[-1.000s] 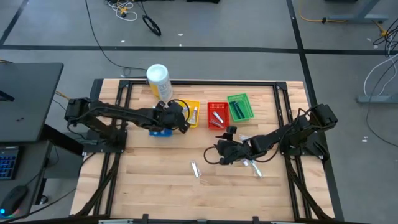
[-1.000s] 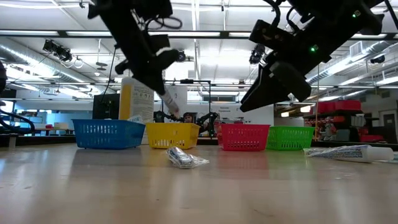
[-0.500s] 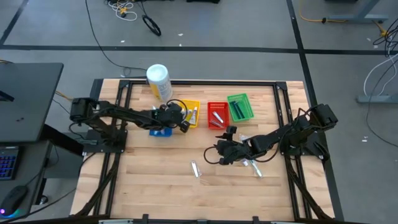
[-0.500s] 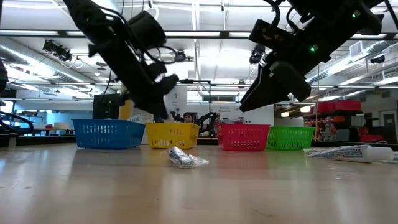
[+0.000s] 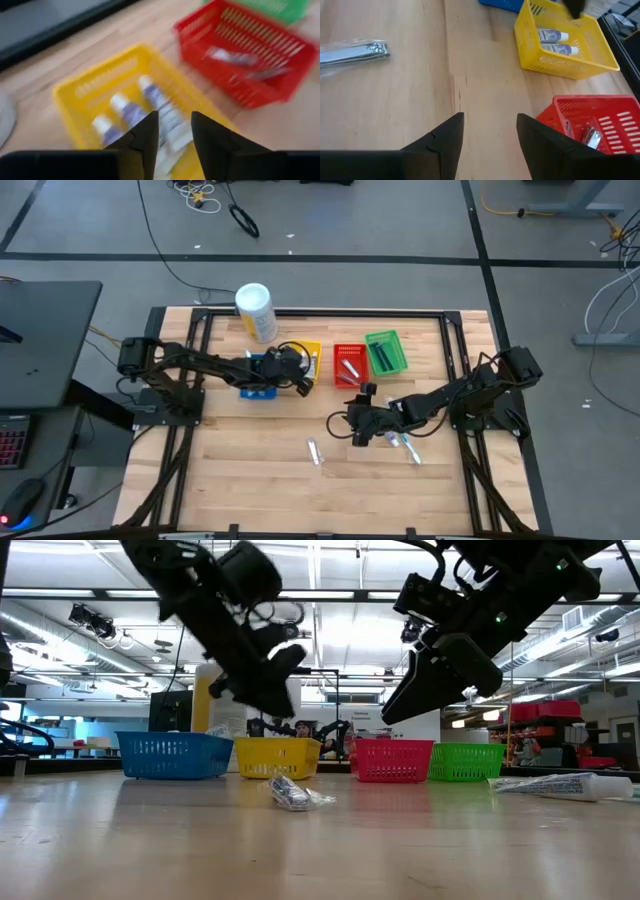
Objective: Pick & Place Travel size toiletries
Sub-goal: Put the silver nail cutter into the red bin
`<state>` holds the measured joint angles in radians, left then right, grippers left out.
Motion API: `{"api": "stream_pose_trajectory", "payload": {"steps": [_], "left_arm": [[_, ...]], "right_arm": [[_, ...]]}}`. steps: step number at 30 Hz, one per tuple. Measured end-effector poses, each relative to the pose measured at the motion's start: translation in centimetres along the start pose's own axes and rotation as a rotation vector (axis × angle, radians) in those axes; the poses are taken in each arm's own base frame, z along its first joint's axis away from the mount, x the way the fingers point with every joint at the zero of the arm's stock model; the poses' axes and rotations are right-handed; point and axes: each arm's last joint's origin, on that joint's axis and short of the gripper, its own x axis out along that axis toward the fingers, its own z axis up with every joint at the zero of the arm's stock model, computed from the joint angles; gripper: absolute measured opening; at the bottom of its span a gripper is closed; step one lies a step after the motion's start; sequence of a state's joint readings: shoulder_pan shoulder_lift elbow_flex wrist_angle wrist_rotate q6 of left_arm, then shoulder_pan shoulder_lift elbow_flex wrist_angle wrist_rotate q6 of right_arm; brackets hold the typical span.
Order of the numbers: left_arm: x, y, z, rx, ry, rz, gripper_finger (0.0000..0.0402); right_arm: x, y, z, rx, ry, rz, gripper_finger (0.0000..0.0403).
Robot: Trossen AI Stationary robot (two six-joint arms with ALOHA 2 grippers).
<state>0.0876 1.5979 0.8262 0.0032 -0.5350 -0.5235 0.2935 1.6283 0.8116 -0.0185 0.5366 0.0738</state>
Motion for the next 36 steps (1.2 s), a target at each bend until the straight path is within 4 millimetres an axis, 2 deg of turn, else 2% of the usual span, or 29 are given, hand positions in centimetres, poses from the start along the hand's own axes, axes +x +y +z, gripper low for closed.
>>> {"api": "stream_pose_trajectory", "payload": {"steps": [5, 10, 14, 18, 26, 31, 36], "left_arm": [[-2.3, -1.2, 2.4, 0.026, -0.022, -0.107, 0.0137], [-5.5, -2.8, 3.0, 0.136, -0.084, -0.202, 0.0129], [-7.6, -4.5, 1.9, 0.255, -0.097, -0.276, 0.0122], [-9.1, -6.0, 0.6, 0.301, -0.105, -0.331, 0.0119], [-10.9, -7.4, -1.0, 0.362, -0.122, -0.35, 0.0119], [-11.3, -8.5, -2.3, 0.435, -0.051, -0.495, 0.0119], [-10.7, -10.3, -4.7, 0.522, 0.053, -0.669, 0.0119]], "right_arm": [[0.0, 0.2, 0.0, 0.023, 0.005, 0.059, 0.0192], [0.0, 0.3, -0.1, 0.111, 0.015, 0.085, 0.0192], [-0.3, 0.7, -0.7, 0.175, 0.073, 0.094, 0.0192], [-1.2, 2.1, -1.5, 0.288, 0.14, 0.116, 0.0192], [-3.6, 4.8, -3.5, 0.396, 0.267, 0.118, 0.0192], [-3.9, 5.6, -2.8, 0.433, 0.195, 0.174, 0.0192], [-3.9, 6.0, -1.7, 0.385, 0.085, 0.233, 0.0192]]}}
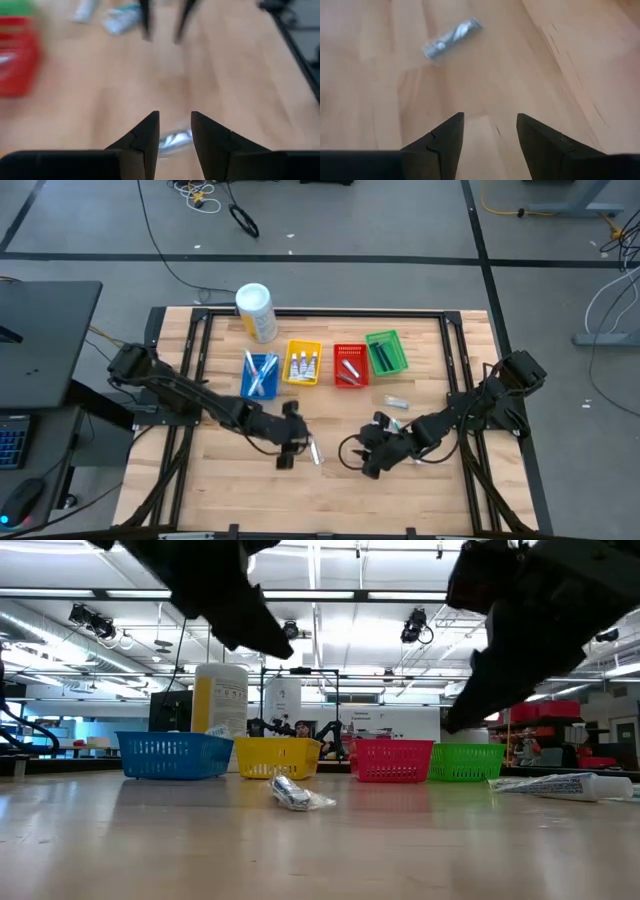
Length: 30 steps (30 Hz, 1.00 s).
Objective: Pick & Place Travel size toiletries
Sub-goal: Put the silver nail cutter into the red bin
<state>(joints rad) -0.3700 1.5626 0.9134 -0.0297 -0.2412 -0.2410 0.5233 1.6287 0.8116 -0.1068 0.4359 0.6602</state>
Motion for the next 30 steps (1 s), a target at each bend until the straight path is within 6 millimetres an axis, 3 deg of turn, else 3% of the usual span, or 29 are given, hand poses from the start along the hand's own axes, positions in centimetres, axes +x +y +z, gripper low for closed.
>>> {"api": "stream_pose_trajectory", "payload": {"steps": [5, 8, 14, 22, 30], "left_arm": [[2.7, -0.9, -2.1, 0.103, 0.101, -0.049, 0.0119], [3.2, -0.8, -2.4, 0.128, 0.111, -0.046, 0.0128], [3.5, -1.0, -2.1, 0.173, 0.068, -0.049, 0.0181], [5.4, -0.6, -4.4, 0.446, 0.201, -0.054, 0.0261], [6.6, 1.0, -4.6, 0.425, 0.214, -0.01, 0.0285]], "right_arm": [[0.0, 0.3, 0.3, -0.045, -0.033, 0.024, 0.0192], [0.0, 0.3, 0.4, -0.044, -0.038, 0.028, 0.0192], [0.1, 0.1, 0.7, -0.081, -0.054, 0.022, 0.0192], [0.2, -0.1, 0.8, -0.084, -0.055, 0.012, 0.0192], [0.2, -0.2, 0.8, -0.087, -0.051, 0.01, 0.0192]]}}
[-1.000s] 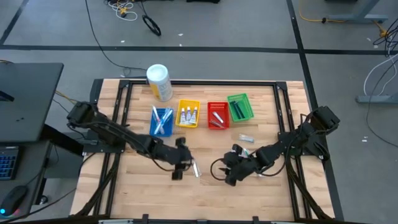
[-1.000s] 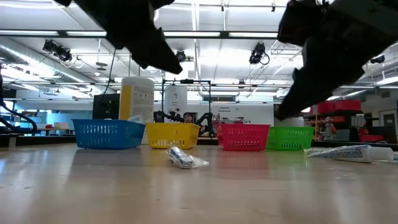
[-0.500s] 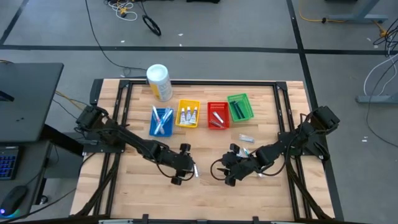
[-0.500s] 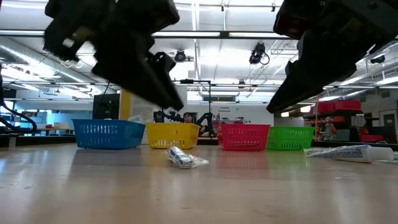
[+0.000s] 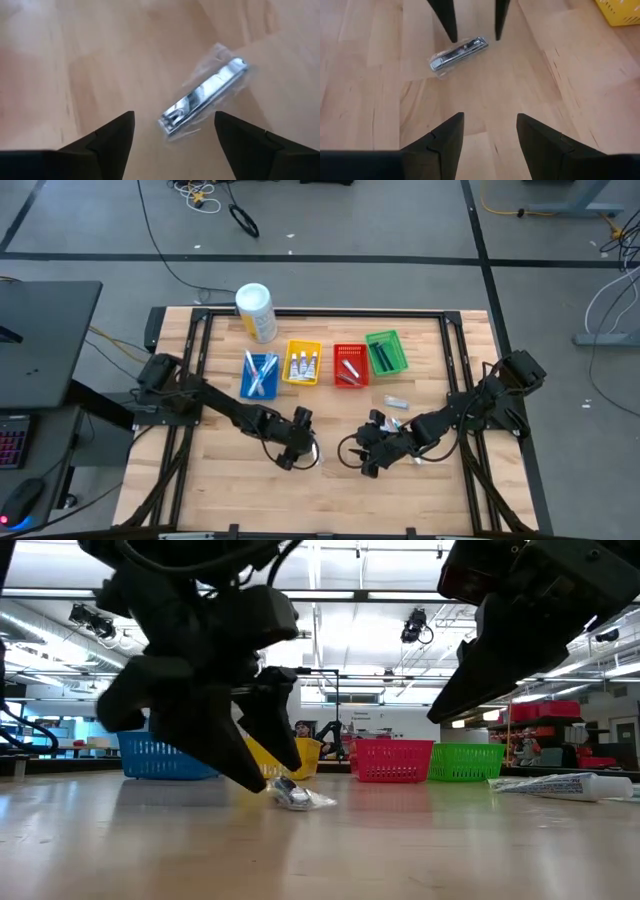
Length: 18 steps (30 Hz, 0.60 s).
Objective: Pick & Place Travel size toiletries
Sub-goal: Put the silver nail cutter into the red bin
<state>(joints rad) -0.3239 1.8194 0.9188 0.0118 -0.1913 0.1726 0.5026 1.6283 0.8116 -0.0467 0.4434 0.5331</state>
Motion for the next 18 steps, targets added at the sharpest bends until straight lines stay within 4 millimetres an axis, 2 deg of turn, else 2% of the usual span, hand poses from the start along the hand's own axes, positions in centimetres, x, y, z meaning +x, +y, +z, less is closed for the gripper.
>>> {"api": "stream_pose_trajectory", "payload": {"steps": [6, 13, 18], "left_arm": [[0.6, 1.2, -0.4, -0.011, -0.003, -0.087, 0.0286], [1.4, 1.2, -0.4, 0.103, -0.04, -0.102, 0.0286], [1.4, 1.2, -0.4, 0.082, -0.046, -0.117, 0.0269]], "right_arm": [[0.0, 0.0, 0.0, -0.025, -0.001, 0.001, 0.0192], [0.0, 0.0, 0.0, -0.027, 0.001, 0.0, 0.0192], [0.0, 0.0, 0.0, -0.027, 0.001, 0.001, 0.0192]]}}
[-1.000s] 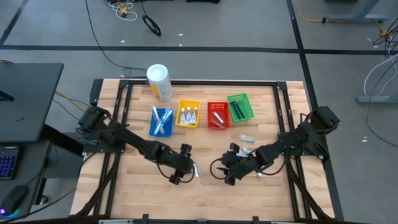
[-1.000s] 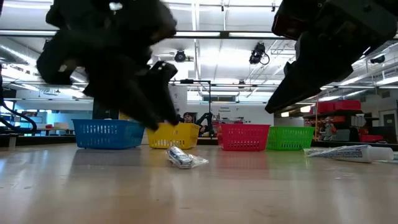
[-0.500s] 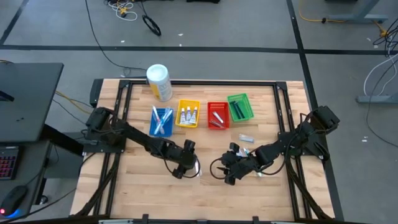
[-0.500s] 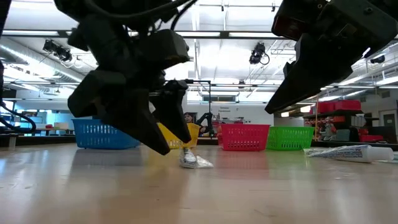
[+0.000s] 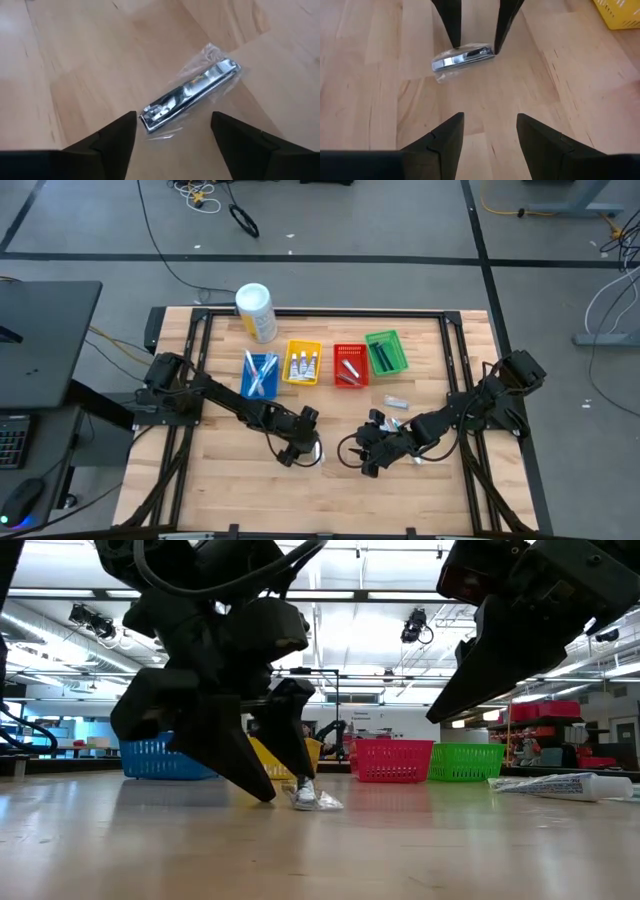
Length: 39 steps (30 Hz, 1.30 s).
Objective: Pick & Place Travel size toiletries
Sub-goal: Put the silver nail cutter into the red bin
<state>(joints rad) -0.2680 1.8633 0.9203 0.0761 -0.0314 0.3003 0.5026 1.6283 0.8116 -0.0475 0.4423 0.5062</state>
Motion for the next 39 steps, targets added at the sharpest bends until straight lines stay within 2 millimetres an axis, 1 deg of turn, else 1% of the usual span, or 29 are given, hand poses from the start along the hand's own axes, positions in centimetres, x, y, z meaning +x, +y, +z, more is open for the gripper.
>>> {"api": "stream_pose_trajectory", "payload": {"steps": [3, 10, 14, 18, 23, 25, 30, 33, 39], "left_arm": [[0.14, -0.08, -0.11, -0.025, 0.002, -0.016, 0.0237], [0.43, -0.19, -0.22, -0.044, 0.004, -0.026, 0.0138], [0.45, -0.24, -0.26, -0.096, 0.009, -0.025, 0.0087], [0.49, -0.26, -0.31, -0.163, 0.012, -0.025, 0.0048], [0.51, -0.22, -0.27, -0.218, 0.008, -0.014, 0.001], [0.51, -0.2, -0.27, -0.235, 0.007, -0.011, 0.0006], [0.53, -0.16, -0.2, -0.249, -0.006, -0.008, 0.0011], [0.55, -0.11, -0.12, -0.271, -0.017, -0.001, 0.0005], [-0.3, 0.48, 0.44, -0.295, -0.042, 0.095, 0.0004]], "right_arm": [[0.0, 0.01, 0.01, -0.009, -0.001, 0.001, 0.0192], [0.0, 0.01, 0.03, -0.009, -0.002, 0.001, 0.0192], [0.0, 0.01, 0.02, -0.009, -0.002, 0.001, 0.0192], [0.0, 0.01, 0.02, -0.009, -0.002, 0.001, 0.0192], [0.0, 0.01, 0.03, -0.009, -0.002, 0.001, 0.0192], [0.0, 0.01, 0.02, -0.009, -0.002, 0.001, 0.0192], [0.0, 0.01, 0.03, -0.009, -0.002, 0.001, 0.0192], [0.0, 0.01, 0.03, -0.009, -0.002, 0.001, 0.0192], [0.0, 0.03, 0.05, -0.008, -0.005, 0.002, 0.0192]]}}
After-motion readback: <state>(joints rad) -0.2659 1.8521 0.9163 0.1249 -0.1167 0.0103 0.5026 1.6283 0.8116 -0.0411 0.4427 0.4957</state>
